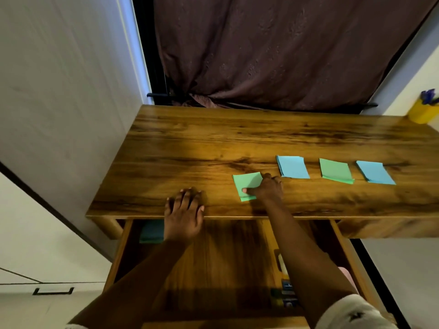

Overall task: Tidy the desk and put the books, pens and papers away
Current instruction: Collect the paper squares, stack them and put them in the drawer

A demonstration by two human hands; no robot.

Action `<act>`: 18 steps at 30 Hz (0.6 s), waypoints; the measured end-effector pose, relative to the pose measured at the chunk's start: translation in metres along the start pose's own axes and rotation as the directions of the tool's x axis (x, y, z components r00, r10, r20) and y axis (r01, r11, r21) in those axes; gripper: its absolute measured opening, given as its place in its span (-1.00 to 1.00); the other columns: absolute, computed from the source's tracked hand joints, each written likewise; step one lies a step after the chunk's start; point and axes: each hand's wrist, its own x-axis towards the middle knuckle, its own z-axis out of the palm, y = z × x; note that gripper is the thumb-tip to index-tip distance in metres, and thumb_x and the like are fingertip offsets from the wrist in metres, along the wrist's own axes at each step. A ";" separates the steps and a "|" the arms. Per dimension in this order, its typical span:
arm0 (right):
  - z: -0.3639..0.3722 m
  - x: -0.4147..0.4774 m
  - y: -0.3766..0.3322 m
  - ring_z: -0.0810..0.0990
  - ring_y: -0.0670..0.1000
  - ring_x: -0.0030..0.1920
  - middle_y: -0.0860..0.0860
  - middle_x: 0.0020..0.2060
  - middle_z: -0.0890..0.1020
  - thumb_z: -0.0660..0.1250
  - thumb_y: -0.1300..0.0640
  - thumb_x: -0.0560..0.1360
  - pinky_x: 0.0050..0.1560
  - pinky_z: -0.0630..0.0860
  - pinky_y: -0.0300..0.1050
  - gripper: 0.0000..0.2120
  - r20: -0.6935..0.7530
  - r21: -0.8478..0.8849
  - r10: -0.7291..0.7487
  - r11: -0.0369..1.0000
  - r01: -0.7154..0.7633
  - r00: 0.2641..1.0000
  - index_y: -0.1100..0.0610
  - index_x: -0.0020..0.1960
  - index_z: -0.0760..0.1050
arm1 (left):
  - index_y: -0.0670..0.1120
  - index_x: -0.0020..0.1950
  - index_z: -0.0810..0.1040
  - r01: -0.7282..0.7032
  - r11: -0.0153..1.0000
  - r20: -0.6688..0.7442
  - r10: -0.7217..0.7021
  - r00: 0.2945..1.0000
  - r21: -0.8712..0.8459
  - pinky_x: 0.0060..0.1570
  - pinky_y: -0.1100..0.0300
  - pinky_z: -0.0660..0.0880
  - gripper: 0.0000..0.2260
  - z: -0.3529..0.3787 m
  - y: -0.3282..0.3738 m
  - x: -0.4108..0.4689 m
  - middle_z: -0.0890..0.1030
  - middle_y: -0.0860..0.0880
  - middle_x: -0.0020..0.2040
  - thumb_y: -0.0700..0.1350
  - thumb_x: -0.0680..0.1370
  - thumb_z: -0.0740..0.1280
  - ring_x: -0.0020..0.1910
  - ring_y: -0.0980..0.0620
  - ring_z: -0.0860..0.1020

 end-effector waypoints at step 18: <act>-0.044 -0.088 0.023 0.56 -0.16 -0.26 -0.01 -0.17 0.65 0.35 0.19 0.50 -0.37 0.43 -0.36 -0.86 0.206 0.803 -0.098 0.586 -0.110 0.974 0.20 0.03 0.58 | -0.01 0.28 0.48 0.354 0.238 0.344 -0.083 0.935 -0.904 -0.17 0.26 0.52 -0.69 -0.062 0.083 0.021 0.57 -0.02 0.20 -0.01 0.54 0.32 0.00 0.13 0.56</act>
